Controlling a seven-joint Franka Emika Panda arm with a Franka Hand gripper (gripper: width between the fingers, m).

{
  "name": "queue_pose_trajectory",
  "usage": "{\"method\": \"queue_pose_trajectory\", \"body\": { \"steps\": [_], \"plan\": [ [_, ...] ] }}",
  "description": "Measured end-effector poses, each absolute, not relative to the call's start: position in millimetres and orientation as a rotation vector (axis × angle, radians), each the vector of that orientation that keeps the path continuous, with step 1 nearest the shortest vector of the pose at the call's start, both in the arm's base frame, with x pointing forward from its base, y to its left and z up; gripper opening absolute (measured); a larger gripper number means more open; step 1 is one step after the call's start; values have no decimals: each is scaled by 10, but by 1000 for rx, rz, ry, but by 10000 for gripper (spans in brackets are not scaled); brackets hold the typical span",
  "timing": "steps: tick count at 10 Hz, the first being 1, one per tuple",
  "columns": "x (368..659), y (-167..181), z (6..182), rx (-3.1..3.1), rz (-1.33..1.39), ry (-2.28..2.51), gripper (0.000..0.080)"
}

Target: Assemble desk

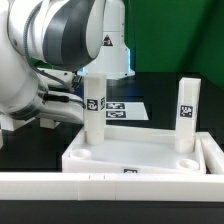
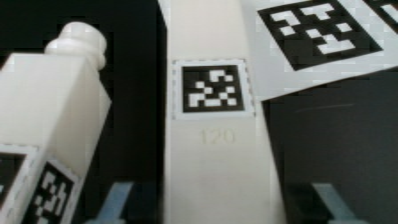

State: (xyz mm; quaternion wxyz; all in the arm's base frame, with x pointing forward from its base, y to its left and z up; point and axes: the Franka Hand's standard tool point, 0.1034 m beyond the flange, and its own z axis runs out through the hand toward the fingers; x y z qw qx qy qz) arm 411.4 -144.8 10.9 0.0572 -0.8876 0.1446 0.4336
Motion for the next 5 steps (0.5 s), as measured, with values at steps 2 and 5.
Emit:
{"method": "queue_pose_trajectory", "body": {
  "steps": [2, 5],
  "plan": [
    [4257, -1483, 198, -2707, 1275, 382, 288],
    [4576, -1519, 618, -2719, 1297, 298, 290]
  ]
}}
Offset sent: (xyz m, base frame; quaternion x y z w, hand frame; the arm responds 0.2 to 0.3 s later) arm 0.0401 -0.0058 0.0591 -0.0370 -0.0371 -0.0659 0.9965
